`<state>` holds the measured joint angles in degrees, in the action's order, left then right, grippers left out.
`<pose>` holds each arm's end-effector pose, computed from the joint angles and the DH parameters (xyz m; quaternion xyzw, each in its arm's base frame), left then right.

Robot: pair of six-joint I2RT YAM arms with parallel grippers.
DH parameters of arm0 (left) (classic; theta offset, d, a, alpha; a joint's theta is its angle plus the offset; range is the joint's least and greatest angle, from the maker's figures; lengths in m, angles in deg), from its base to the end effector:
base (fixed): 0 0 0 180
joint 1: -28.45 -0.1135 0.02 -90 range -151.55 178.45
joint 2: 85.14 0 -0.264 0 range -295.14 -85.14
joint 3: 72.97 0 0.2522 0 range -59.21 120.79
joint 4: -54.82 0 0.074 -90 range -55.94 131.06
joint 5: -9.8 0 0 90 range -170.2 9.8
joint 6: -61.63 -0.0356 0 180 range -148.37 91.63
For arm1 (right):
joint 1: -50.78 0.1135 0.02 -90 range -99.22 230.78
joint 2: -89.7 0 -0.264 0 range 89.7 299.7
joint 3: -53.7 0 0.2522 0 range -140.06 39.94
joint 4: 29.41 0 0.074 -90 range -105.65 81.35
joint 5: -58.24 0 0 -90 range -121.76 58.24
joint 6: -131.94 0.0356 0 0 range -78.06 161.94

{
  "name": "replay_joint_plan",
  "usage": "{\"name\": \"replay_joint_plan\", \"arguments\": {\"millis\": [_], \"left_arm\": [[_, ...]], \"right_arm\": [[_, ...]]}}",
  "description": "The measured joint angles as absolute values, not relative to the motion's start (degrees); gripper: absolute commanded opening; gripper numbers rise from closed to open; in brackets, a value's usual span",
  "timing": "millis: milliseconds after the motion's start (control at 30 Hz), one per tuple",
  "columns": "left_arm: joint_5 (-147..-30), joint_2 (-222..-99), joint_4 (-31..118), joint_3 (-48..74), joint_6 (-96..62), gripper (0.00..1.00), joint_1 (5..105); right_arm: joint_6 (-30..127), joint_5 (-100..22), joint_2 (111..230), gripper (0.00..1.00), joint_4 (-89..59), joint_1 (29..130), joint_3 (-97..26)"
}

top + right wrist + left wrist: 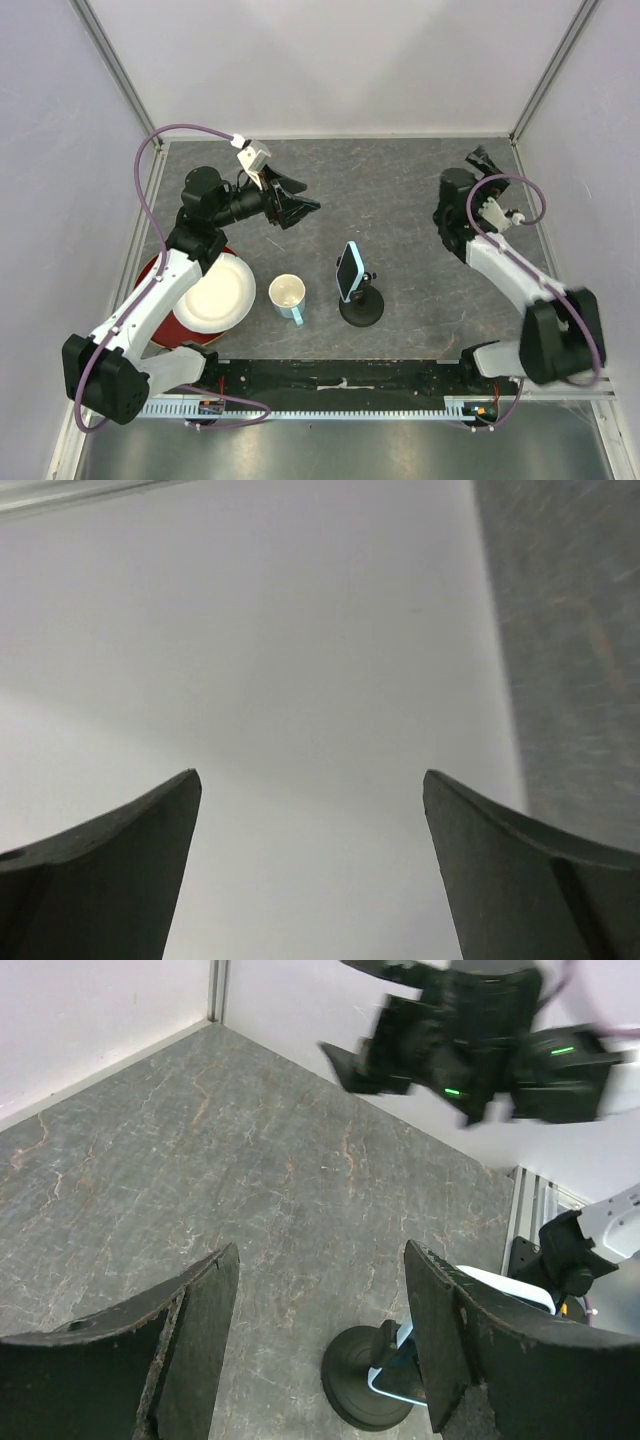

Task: Place the phone on the phone stand

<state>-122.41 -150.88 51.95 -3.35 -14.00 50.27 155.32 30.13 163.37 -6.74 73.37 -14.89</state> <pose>0.2357 -0.1201 0.3730 0.2988 0.6358 -0.4466 0.5542 0.2681 0.0775 0.3023 0.7094 0.3263 0.2460 0.5743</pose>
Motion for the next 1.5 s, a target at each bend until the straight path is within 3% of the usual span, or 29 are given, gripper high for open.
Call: {"name": "replay_joint_plan", "arguments": {"millis": [100, 200, 333, 433, 533, 767, 900, 1233, 1433, 1500], "left_arm": [[-122.7, -150.9, 52.0, -3.4, -14.0, 0.73, 50.3], [-122.8, -151.0, 52.1, -3.4, -14.0, 0.73, 50.3], [-123.0, -151.6, 52.4, -3.4, -13.7, 0.73, 50.3], [-123.6, -152.2, 52.4, -3.4, -13.5, 0.73, 50.3], [-124.1, -152.6, 52.4, -3.4, -12.9, 0.73, 50.3], [-125.3, -152.9, 53.0, -3.4, -11.7, 0.73, 50.3], [-125.7, -152.9, 53.5, -3.4, -11.4, 0.73, 50.3], [-125.8, -152.9, 53.6, -3.4, -11.2, 0.73, 50.3], [-125.8, -152.9, 53.6, -3.4, -11.2, 0.73, 50.3], [-125.8, -152.9, 53.6, -3.4, -11.2, 0.73, 50.3]], "right_arm": [[155.7, 10.7, 173.6, 0.98, -40.0, 60.0, -8.9], [155.8, -10.9, 179.6, 0.98, -51.5, 50.4, -9.4], [143.6, -37.4, 178.6, 0.98, -44.8, 41.4, -18.3], [122.9, -47.4, 174.1, 0.98, -26.8, 40.4, -27.2], [104.2, -54.9, 167.9, 0.98, -15.1, 41.2, -28.6], [79.5, -59.5, 151.2, 0.98, 7.6, 45.1, -20.4], [71.0, -59.6, 146.2, 0.98, 16.9, 56.1, -20.7], [66.1, -61.5, 143.9, 0.98, 27.1, 75.5, -21.1], [68.5, -60.8, 145.2, 0.97, 28.1, 79.9, -27.2], [70.2, -59.4, 147.0, 0.92, 28.1, 81.7, -30.5]]}}
